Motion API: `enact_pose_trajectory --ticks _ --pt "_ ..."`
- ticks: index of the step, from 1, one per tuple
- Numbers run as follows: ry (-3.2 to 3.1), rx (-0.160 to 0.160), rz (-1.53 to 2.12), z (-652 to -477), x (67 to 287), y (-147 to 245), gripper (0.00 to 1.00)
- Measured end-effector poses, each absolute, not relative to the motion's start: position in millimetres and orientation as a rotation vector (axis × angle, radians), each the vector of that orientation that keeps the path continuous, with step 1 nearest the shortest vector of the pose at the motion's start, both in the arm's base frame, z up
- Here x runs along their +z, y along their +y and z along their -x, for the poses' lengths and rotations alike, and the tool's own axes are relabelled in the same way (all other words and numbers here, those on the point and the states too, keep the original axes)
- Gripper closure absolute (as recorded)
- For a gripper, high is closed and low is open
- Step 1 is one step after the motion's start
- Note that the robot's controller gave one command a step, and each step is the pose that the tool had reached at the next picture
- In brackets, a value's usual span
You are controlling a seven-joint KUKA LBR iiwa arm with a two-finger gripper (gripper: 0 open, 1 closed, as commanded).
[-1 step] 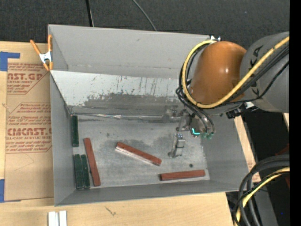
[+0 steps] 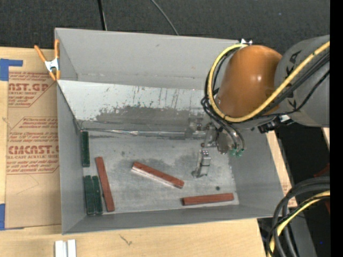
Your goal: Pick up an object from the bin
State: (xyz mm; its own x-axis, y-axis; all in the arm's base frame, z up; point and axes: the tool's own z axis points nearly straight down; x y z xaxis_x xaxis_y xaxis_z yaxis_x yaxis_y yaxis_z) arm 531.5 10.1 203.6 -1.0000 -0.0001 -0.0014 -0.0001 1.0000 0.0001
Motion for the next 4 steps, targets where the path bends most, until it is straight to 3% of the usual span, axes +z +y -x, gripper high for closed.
enact_pose_trajectory --ticks 1,2,3,4 --pt "3.135 0.003 -0.065 -536.0 135 55 0.00" --pt "3.147 0.000 -0.081 -535.4 130 87 0.00" --pt "3.133 0.003 -0.173 -534.7 144 95 0.00" --pt "3.131 0.003 -0.233 -536.0 71 113 0.00"
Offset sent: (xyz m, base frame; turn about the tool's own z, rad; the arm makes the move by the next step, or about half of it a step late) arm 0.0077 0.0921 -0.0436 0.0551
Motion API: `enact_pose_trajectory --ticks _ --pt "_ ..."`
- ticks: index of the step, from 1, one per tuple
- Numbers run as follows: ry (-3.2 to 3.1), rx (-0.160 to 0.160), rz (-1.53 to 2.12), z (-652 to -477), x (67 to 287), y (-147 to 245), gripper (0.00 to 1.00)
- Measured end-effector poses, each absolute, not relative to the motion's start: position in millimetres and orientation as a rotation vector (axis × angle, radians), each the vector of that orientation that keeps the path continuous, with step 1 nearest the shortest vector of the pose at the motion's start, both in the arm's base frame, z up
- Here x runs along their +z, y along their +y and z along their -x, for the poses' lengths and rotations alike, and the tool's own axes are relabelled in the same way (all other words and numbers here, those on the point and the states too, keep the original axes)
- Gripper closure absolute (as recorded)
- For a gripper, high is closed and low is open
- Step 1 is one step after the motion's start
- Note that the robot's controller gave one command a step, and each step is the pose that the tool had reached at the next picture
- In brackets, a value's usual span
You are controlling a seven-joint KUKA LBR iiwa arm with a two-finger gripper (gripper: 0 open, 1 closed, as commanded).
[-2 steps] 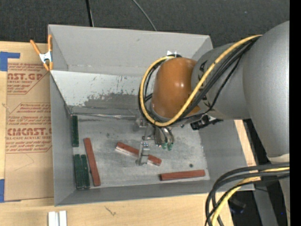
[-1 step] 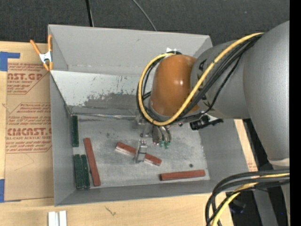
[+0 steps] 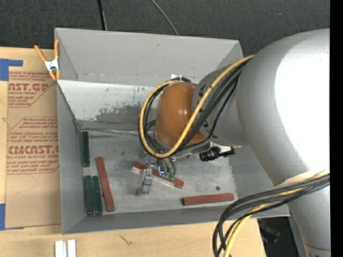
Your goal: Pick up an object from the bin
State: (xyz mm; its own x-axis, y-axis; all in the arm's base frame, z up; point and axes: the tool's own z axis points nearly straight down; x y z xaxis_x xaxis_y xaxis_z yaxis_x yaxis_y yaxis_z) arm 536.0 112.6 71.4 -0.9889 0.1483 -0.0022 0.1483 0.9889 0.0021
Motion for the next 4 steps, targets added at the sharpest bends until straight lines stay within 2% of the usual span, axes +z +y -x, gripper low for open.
enact_pose_trajectory --ticks 1,3,4 --pt "3.104 0.001 -0.492 -518.8 70 119 1.00" --pt "3.107 -0.001 -0.492 -517.7 74 119 1.00" --pt "3.114 -0.005 -0.493 -515.6 92 119 1.00"
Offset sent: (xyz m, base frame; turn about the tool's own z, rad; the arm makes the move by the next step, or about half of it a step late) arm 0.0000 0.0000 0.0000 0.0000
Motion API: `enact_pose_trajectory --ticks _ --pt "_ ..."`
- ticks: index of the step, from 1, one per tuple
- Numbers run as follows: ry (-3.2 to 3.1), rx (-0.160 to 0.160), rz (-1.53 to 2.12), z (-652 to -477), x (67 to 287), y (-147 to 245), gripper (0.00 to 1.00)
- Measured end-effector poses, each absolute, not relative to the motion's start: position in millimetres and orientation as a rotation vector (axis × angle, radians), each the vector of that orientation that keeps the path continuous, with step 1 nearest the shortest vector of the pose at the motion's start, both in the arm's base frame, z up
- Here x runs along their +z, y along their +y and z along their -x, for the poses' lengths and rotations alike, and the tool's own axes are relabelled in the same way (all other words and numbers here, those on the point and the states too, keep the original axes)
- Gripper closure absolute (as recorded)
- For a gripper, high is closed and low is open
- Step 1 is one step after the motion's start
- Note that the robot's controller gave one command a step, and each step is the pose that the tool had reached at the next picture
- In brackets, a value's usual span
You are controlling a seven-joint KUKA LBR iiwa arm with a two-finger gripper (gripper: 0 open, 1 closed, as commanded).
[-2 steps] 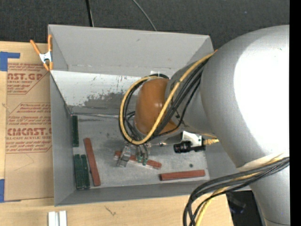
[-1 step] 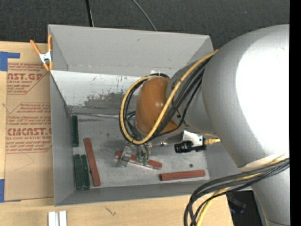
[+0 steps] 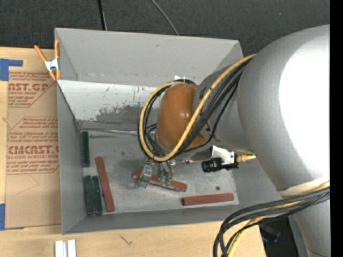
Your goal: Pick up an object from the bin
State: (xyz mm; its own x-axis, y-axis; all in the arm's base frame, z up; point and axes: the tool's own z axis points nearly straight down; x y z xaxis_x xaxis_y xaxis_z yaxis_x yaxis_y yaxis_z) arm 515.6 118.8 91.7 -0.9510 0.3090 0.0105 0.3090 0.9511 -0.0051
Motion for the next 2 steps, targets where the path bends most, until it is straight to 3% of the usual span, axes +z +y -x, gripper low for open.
enact_pose_trajectory --ticks 2 --pt "-3.104 -0.002 0.491 -518.8 129 120 1.00"
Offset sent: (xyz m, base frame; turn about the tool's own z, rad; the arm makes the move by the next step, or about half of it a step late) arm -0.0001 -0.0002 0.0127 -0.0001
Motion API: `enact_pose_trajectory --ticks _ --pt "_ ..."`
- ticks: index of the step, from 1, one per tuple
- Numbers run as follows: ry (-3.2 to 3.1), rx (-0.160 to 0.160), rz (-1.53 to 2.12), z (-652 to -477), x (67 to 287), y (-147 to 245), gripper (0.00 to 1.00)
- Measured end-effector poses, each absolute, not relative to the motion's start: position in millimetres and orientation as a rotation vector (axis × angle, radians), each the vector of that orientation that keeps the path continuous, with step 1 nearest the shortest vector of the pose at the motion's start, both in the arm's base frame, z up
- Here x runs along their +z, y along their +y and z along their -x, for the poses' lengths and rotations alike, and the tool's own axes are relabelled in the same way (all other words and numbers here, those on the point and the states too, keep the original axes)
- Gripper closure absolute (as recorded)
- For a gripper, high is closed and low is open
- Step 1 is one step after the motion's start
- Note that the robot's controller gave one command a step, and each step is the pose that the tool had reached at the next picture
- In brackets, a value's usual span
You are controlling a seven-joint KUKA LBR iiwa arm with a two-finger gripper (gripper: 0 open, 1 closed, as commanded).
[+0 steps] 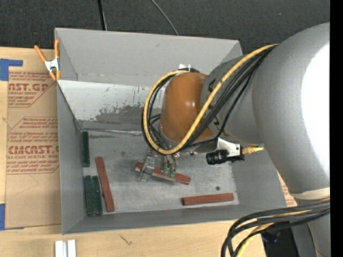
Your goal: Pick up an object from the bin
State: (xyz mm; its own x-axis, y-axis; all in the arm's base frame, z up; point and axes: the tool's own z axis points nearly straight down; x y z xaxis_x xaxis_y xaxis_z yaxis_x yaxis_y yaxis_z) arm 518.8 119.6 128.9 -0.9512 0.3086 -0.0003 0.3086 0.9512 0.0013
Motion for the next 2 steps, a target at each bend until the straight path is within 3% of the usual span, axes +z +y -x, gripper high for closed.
enact_pose_trajectory --ticks 2 --pt "3.104 0.001 -0.491 -517.8 155 119 1.00"
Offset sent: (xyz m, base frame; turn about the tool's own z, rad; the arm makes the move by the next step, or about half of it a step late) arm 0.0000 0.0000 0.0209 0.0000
